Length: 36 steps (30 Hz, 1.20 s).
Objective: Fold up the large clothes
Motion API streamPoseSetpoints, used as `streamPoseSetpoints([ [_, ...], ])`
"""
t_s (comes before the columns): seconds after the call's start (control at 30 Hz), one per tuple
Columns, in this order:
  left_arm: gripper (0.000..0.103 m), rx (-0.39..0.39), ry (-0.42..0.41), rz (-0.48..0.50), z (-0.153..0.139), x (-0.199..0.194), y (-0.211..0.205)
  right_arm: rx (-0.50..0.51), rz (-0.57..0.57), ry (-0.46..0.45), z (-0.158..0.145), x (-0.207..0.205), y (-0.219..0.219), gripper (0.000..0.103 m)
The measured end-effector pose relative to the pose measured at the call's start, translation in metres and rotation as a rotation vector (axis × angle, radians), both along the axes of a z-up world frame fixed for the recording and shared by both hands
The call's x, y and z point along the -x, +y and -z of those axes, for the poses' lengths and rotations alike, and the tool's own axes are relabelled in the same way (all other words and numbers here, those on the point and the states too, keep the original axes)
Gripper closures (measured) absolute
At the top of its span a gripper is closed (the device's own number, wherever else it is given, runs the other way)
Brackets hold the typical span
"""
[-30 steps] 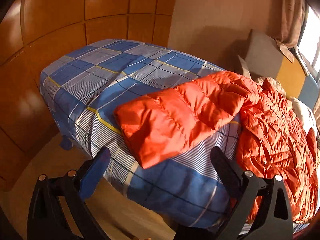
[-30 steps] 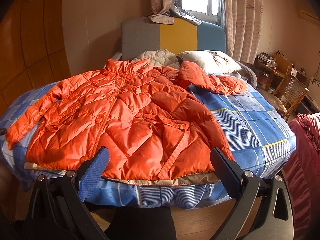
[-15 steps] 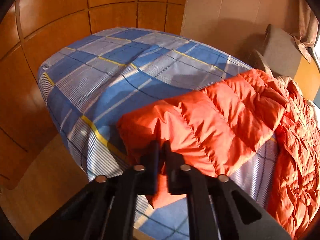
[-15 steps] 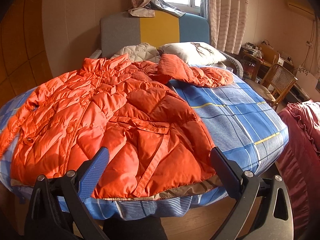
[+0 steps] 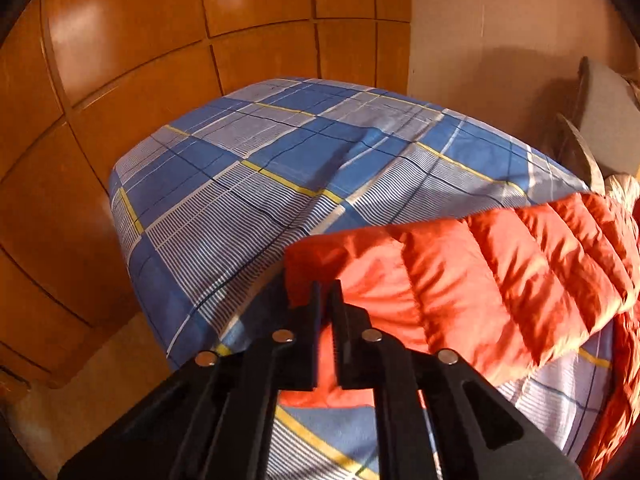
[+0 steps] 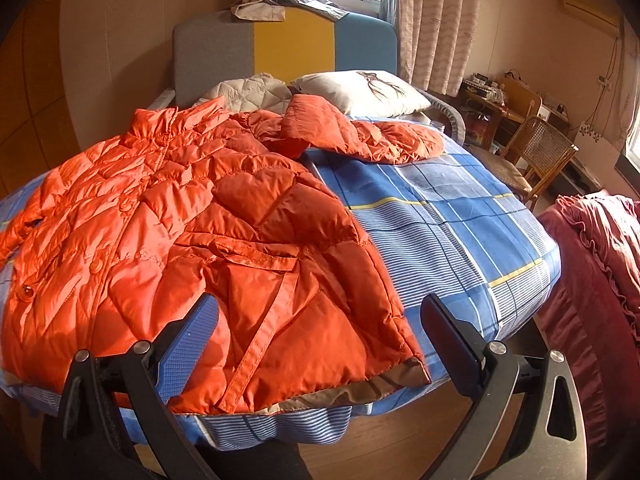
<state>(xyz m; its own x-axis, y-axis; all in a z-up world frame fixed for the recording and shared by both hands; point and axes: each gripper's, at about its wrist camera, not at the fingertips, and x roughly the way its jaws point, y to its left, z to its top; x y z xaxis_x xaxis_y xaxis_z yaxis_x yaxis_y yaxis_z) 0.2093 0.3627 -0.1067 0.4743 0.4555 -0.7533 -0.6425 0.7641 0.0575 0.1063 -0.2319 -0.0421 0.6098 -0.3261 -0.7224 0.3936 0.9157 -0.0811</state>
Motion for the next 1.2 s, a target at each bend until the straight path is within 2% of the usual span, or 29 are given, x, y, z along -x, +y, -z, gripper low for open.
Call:
streamPoseSetpoints([
  [0.03, 0.039, 0.004, -0.017, -0.019, -0.002, 0.002, 0.002, 0.000, 0.013, 0.004, 0.001, -0.001, -0.003, 0.003],
  [0.07, 0.024, -0.003, -0.041, -0.042, -0.005, 0.006, 0.002, 0.002, 0.024, 0.004, 0.001, -0.002, -0.007, 0.003],
  [0.1, 0.021, -0.015, -0.065, -0.053, -0.008, 0.012, 0.000, 0.000, 0.033, 0.007, 0.001, -0.003, -0.011, 0.003],
  [0.17, 0.021, -0.015, -0.060, -0.046, -0.009, 0.018, -0.006, -0.009, 0.051, 0.019, 0.002, -0.007, -0.020, 0.003],
  [0.3, 0.021, -0.025, -0.110, 0.015, -0.024, 0.043, -0.036, -0.022, 0.096, 0.024, 0.002, -0.020, -0.049, 0.003],
  [0.4, 0.021, 0.024, -0.150, 0.108, -0.031, 0.059, -0.077, -0.026, 0.143, 0.031, 0.006, -0.032, -0.077, 0.003],
  [0.47, 0.019, 0.073, -0.166, 0.205, -0.033, 0.062, -0.111, -0.018, 0.170, 0.045, 0.010, -0.042, -0.096, 0.003],
  [0.57, 0.018, 0.137, -0.148, 0.356, -0.032, 0.055, -0.167, -0.058, 0.193, 0.049, 0.018, -0.066, -0.135, 0.003],
  [0.63, 0.017, 0.142, -0.137, 0.451, -0.034, 0.049, -0.210, -0.079, 0.225, 0.044, 0.022, -0.087, -0.166, 0.003],
  [0.7, 0.016, 0.185, -0.130, 0.560, -0.034, 0.039, -0.245, -0.112, 0.252, 0.038, 0.025, -0.109, -0.197, 0.003],
  [0.73, 0.016, 0.167, -0.122, 0.594, -0.034, 0.035, -0.265, -0.121, 0.274, 0.034, 0.027, -0.120, -0.214, 0.004],
  [0.83, 0.016, 0.180, -0.079, 0.701, -0.029, 0.020, -0.311, -0.165, 0.334, 0.034, 0.034, -0.155, -0.263, 0.015],
  [0.97, 0.016, 0.163, -0.043, 0.763, -0.023, 0.003, -0.347, -0.189, 0.405, 0.040, 0.041, -0.201, -0.321, 0.021],
  [1.1, 0.016, 0.169, -0.002, 0.758, -0.017, -0.010, -0.354, -0.315, 0.510, 0.012, 0.052, -0.231, -0.379, 0.022],
  [1.13, 0.016, 0.161, 0.004, 0.749, -0.014, -0.013, -0.355, -0.326, 0.529, 0.010, 0.054, -0.237, -0.389, 0.027],
  [1.2, 0.016, 0.168, 0.026, 0.737, -0.010, -0.017, -0.354, -0.378, 0.553, -0.012, 0.059, -0.247, -0.407, 0.029],
])
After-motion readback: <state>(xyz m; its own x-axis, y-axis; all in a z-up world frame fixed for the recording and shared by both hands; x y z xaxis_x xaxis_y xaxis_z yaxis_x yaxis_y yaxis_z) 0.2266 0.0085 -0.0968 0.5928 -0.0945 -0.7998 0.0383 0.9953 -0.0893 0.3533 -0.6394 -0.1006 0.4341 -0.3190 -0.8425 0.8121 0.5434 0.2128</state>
